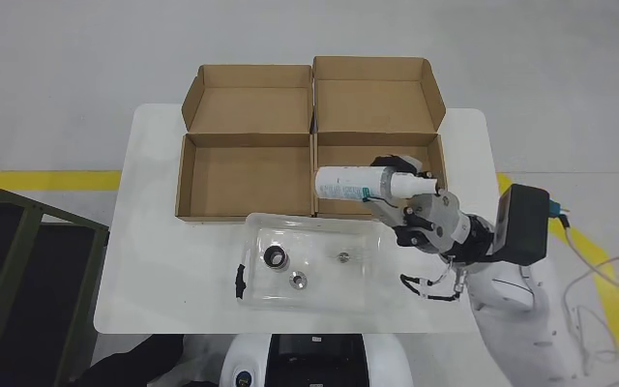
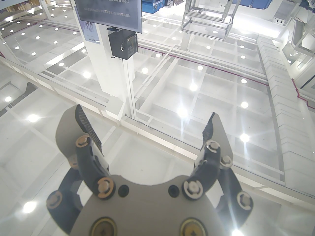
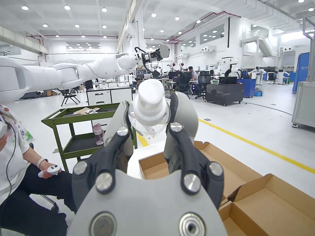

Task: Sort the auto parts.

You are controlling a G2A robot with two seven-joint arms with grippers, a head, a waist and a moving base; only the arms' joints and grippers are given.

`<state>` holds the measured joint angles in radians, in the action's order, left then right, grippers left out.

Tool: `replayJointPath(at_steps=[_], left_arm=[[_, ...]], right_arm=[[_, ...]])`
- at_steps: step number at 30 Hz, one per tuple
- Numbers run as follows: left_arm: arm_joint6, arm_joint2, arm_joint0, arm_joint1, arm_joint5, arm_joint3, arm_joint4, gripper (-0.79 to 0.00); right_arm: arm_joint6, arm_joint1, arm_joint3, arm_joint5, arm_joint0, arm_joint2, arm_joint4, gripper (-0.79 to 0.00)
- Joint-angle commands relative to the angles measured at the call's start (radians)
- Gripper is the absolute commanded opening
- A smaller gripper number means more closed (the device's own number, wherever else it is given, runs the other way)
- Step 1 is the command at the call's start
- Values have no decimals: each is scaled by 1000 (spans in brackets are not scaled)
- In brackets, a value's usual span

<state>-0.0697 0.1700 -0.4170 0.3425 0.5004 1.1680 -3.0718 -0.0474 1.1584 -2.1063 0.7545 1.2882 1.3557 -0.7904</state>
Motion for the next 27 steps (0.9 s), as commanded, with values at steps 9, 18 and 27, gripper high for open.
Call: replayJointPath(at_steps=[9, 18, 27], left_arm=[[0, 0, 0, 0, 0, 0, 0, 0], [0, 0, 0, 0, 0, 0, 0, 0], [0, 0, 0, 0, 0, 0, 0, 0]], right_arm=[[33, -8, 65, 30, 2, 55, -86, -785], [72, -8, 172, -26, -25, 25, -211, -785], [120, -7, 261, -104, -67, -13, -351, -785]])
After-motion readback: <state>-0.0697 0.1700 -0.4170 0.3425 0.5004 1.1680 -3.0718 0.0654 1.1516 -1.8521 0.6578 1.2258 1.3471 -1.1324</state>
